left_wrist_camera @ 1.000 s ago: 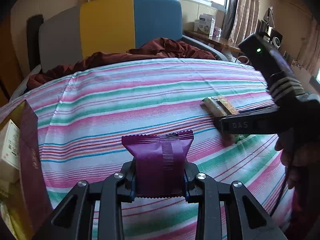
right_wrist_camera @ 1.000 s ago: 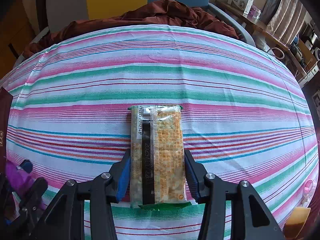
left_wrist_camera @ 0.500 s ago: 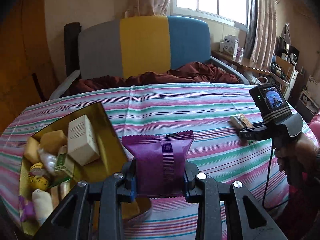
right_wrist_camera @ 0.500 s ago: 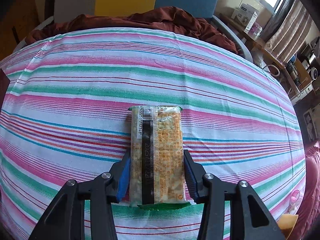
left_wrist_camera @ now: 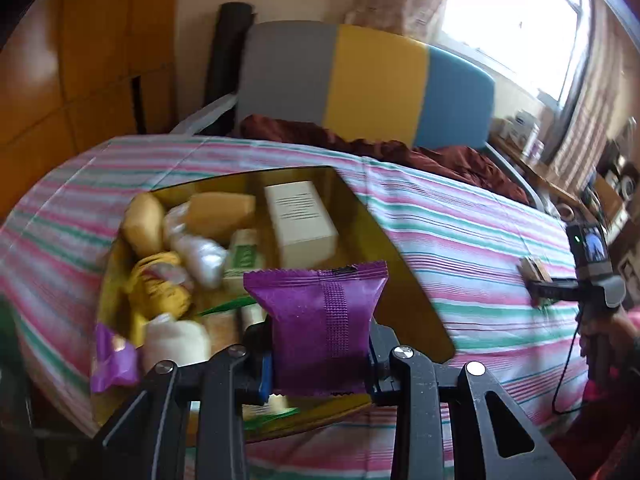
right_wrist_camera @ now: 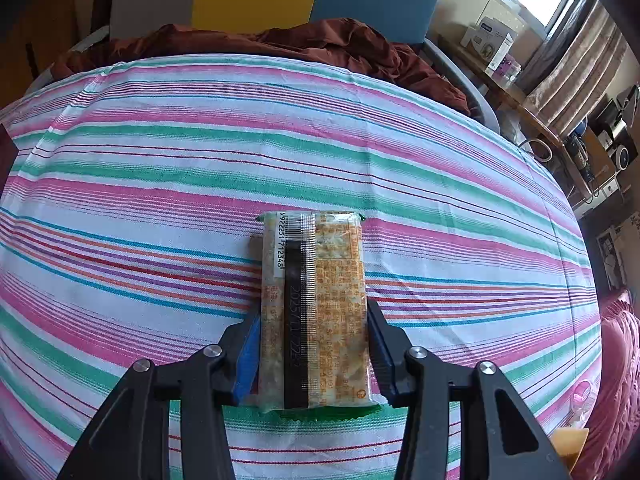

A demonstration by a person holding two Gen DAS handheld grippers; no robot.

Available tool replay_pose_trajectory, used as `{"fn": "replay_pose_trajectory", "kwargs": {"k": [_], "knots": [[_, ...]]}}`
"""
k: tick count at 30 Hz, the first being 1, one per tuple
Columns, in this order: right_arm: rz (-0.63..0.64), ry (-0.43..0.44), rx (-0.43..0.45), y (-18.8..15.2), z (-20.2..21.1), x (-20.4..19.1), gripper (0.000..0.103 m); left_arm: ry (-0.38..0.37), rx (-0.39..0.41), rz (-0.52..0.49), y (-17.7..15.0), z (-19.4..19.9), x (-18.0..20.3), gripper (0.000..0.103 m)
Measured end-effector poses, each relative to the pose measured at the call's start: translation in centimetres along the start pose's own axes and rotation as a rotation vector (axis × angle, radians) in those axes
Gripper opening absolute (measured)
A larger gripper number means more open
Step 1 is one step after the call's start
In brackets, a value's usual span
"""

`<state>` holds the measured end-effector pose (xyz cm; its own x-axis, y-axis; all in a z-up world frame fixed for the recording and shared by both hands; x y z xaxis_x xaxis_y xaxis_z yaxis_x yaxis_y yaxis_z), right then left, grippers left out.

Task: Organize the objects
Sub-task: 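Lower the purple wrapped snack into the gold tray and open the left gripper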

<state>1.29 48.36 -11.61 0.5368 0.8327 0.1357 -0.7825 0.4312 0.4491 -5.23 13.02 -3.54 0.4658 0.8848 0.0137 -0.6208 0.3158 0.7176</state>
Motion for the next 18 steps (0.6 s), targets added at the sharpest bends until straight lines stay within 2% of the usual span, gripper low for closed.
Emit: {"fn": "replay_pose_trajectory", "kwargs": {"k": [5,9,12,18], "knots": [[0.012,-0.017,0.005,0.1,-0.1,-0.3,0.047,0.043,0.016,0.129,-1.2,1.9,-6.2,0.034],[0.027,-0.024,0.007,0.1,0.1,-0.8,0.047,0.016,-0.003,0.21,-1.8,1.9,-8.2,0.034],[0.03,-0.021,0.006,0.2,0.1,-0.8,0.048,-0.038,-0.029,0.236,-1.3,0.7,-7.6,0.034],[0.034,-0.016,0.007,0.4,0.1,-0.8,0.048,-0.101,-0.086,0.156,0.5,-2.8,-2.4,0.034]]}}
Point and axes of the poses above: each gripper's, at about its wrist camera, not at the fingertips, and z roughly against the way its jaws point, x to its right, y to its top, the point moved 4 cm from there along -z, roughly the way its jaws point, and after that the axes turned 11 degrees about -z, right-handed, at the moved point
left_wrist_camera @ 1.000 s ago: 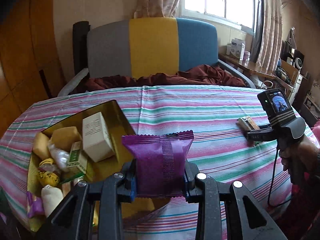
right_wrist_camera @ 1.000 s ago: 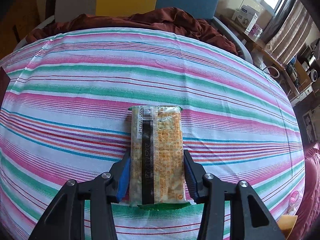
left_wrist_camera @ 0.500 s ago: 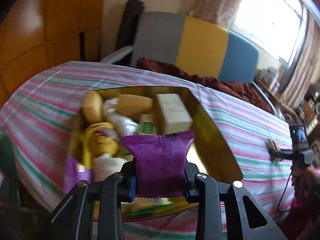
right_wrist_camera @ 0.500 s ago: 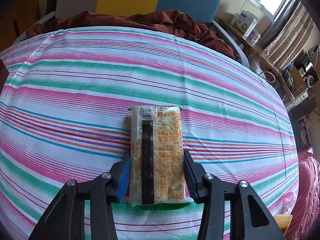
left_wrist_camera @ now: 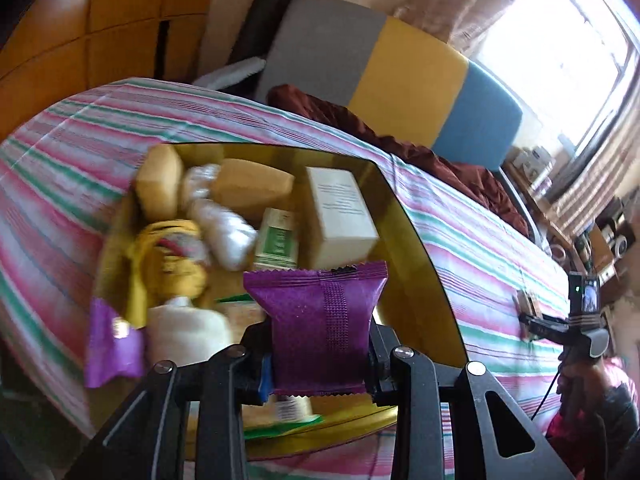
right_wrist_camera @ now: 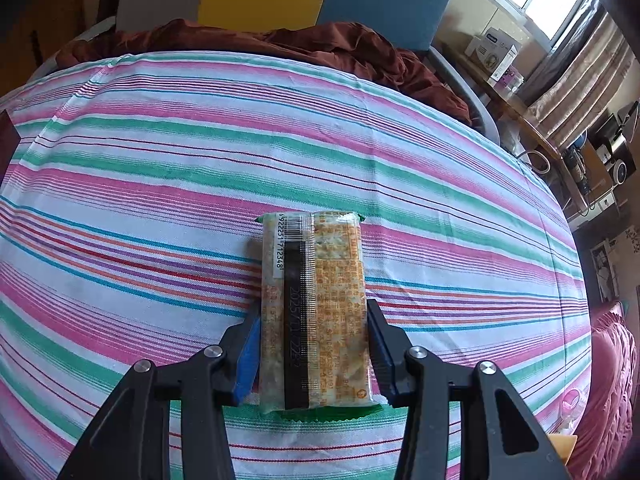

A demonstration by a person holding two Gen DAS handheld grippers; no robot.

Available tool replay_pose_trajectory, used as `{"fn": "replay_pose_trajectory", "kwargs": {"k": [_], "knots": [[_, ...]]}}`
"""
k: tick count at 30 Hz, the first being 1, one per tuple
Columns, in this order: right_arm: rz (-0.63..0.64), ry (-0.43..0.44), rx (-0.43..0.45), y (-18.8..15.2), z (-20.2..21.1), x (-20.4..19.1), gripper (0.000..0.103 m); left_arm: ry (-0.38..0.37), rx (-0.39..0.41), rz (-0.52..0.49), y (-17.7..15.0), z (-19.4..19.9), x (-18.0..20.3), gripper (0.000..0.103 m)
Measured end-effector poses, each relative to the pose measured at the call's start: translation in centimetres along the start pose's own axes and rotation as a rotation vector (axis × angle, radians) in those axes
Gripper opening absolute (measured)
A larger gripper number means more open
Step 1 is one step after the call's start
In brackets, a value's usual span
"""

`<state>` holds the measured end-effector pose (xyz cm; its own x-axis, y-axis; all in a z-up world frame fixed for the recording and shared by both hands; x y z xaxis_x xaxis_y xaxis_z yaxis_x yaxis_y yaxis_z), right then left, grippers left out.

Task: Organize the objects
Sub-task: 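Lower the purple wrapped snack into the gold tray and open the left gripper, then carry the cracker packet into the gold tray and open the right gripper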

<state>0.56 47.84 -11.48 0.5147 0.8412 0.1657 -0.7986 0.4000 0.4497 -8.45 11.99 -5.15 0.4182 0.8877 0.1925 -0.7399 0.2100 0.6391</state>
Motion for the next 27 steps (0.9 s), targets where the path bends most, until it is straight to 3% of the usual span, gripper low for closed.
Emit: {"fn": "replay_pose_trajectory", "kwargs": {"k": [4,8,11,13,20,27], "knots": [[0.001,0.004,0.0,0.0,0.0,0.0,0.048,0.011,-0.044,-0.04,0.3,-2.8,2.0,0.035],[0.003,0.008,0.001,0.1,0.0,0.2,0.048,0.046,-0.073,-0.056,-0.4,-3.7,2.0,0.05],[0.008,0.007,0.003,0.2,0.0,0.1,0.047,0.084,-0.084,-0.069,-1.3,-3.6,1.4,0.05],[0.01,0.005,0.005,0.2,-0.1,0.1,0.047,0.118,-0.071,-0.088,-1.6,-3.0,1.3,0.05],[0.0,0.018,0.004,0.1,0.3,0.1,0.047,0.126,0.003,-0.1,-1.7,-0.2,0.5,0.052],[-0.042,0.186,0.051,0.2,5.5,-3.4,0.047,0.148,0.078,-0.115,-1.5,2.8,-0.9,0.061]]}}
Point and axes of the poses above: each gripper's, at about its wrist camera, not at the fingertips, and z roughly against the way its jaws point, x to its right, y to its top, the point moved 4 cm from there along -z, roughly the way its jaws point, and after that the axes turned 11 degrees about -z, right-handed, at the moved point
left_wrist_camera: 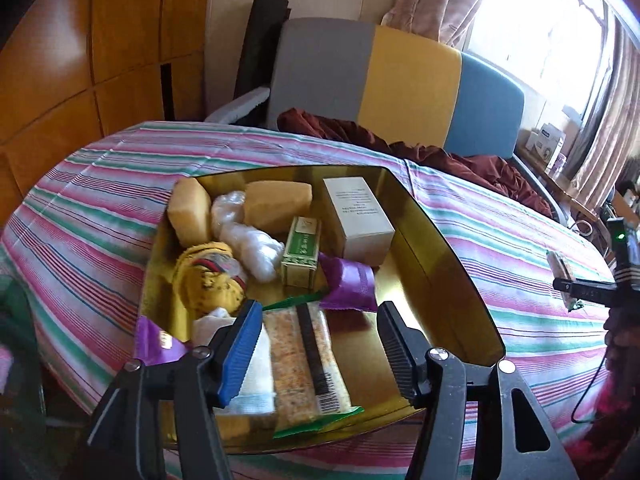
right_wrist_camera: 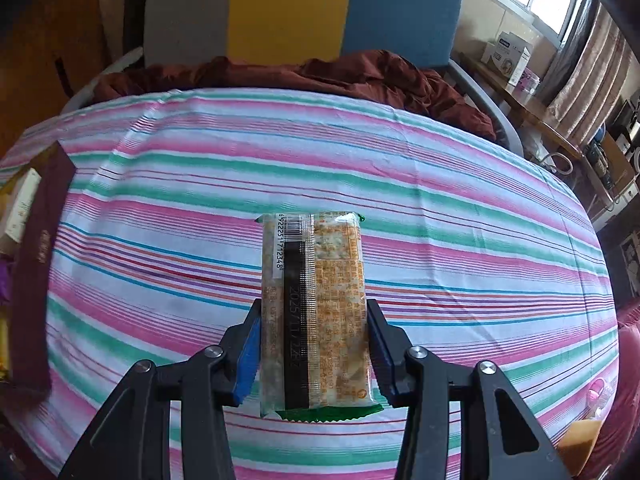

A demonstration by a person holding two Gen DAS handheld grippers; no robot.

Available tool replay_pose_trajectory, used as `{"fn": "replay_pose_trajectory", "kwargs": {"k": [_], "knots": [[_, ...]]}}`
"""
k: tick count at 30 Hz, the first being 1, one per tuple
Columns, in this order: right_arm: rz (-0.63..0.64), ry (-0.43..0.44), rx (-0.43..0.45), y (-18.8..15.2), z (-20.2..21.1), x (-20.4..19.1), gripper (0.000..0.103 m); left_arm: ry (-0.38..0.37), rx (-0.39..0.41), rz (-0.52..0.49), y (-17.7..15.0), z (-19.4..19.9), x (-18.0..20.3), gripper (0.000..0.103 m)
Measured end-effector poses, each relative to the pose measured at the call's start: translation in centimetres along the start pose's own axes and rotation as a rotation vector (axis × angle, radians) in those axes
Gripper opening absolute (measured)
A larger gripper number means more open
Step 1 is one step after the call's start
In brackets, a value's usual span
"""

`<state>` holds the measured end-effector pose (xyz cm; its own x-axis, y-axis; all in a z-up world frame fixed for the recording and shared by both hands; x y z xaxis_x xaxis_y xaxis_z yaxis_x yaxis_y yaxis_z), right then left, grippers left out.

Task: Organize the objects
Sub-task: 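Carry the cracker packet into the gold tray and open the right gripper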

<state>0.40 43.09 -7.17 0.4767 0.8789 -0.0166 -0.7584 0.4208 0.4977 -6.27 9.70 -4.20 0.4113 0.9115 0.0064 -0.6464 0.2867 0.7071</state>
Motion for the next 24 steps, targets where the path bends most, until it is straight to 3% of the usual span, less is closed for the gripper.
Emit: {"fn": "replay_pose_trajectory", "kwargs": {"k": [6,11,16,21,24], "knots": [[0.071,0.25,0.06,-0.5,5.9,-10.3,0.048,0.021,0.02,0.053,-0.5,1.4,-1.6,0.062],[0.145,0.398,0.033,-1.4,7.8,-19.3,0.048,0.044,0.04,0.077,-0.8,2.4,-2.7,0.067],[0.205,0.429,-0.021,-3.0,6.6,-25.0,0.048,0.065,0.06,0.085,-1.1,3.3,-3.5,0.071],[0.236,0.372,-0.094,-4.8,4.5,-26.7,0.048,0.078,0.057,0.098,-1.6,3.3,-4.2,0.076],[0.257,0.333,-0.087,-5.4,4.0,-27.0,0.048,0.087,0.056,0.104,-1.8,3.3,-4.4,0.077]]}}
Point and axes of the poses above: each gripper's, at about its wrist camera, not at the fingertips, and z roughly against the way its jaws point, x to its right, y to its top, the point moved 4 cm from there along -z, roughly the way its jaws point, and after that the axes turned 11 degrees about -z, right-handed, at the moved point
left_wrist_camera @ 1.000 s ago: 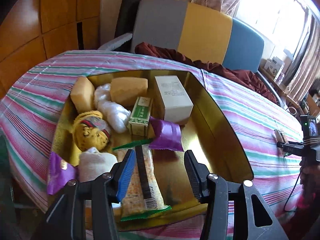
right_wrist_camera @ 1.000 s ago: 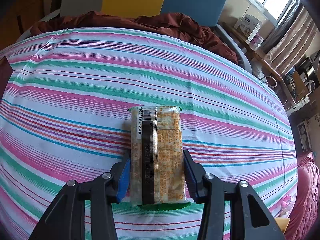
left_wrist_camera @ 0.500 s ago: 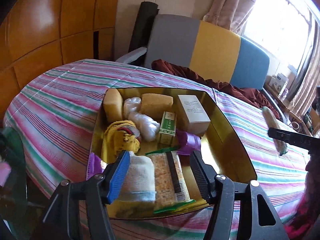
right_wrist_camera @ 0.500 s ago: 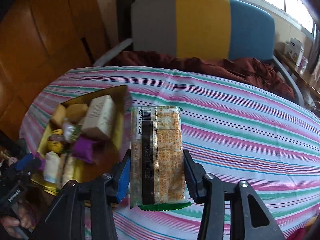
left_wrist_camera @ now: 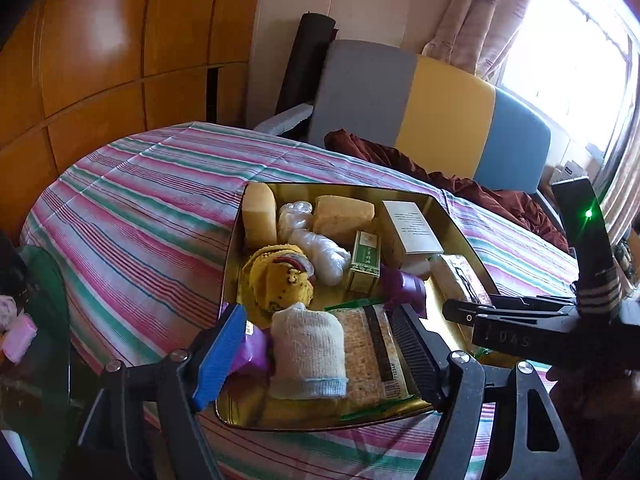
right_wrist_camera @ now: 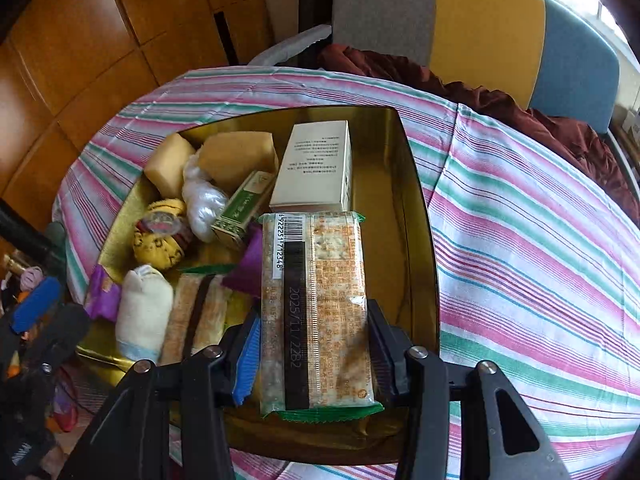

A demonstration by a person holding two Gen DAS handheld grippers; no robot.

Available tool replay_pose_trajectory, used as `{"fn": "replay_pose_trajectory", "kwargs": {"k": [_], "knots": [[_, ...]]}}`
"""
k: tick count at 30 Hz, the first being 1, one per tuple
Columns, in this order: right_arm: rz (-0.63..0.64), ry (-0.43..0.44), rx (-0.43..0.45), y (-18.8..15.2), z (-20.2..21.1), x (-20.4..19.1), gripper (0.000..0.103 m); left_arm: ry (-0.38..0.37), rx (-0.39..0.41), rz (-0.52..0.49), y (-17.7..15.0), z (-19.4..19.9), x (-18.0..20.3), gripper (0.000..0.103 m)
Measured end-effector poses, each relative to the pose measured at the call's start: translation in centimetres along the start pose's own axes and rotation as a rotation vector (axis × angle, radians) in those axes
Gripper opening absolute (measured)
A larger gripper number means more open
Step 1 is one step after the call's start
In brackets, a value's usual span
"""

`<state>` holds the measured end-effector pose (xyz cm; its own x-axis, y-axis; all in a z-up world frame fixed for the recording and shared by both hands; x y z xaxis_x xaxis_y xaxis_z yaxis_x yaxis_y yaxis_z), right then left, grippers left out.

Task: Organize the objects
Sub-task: 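Carry the cracker packet into the gold tray and open the right gripper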

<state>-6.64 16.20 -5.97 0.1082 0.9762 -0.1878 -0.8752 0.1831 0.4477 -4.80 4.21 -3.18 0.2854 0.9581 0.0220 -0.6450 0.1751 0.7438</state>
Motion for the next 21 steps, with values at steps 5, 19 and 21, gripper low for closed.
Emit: {"fn": "replay_pose_trajectory", "kwargs": {"k": [5,19,21], "knots": [[0.002,-0.011,0.005,-0.7,-0.1,0.1,0.049,0.012,-0.015,-0.008,-0.3,-0.3,0.2,0.077],[-0.024,-0.012,0.153,-2.3,3.6,0.3,0.049,0.105,0.012,-0.053,0.2,1.1,0.8,0.094],[-0.037,-0.019,0.18,-2.6,4.3,0.5,0.05,0.11,0.015,-0.057,0.3,1.4,1.0,0.1]]}}
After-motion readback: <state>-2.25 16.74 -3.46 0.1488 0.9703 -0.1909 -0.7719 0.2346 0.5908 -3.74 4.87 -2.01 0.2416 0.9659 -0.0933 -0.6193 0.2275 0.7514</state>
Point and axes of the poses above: each gripper's, at about its wrist camera, not at the fingertips, and z roughly against the way its jaws point, x to its right, y to its top, the point moved 4 cm from there along -z, roughly the way its jaws point, and after that the axes turned 11 degrees about -z, right-handed, at the moved point
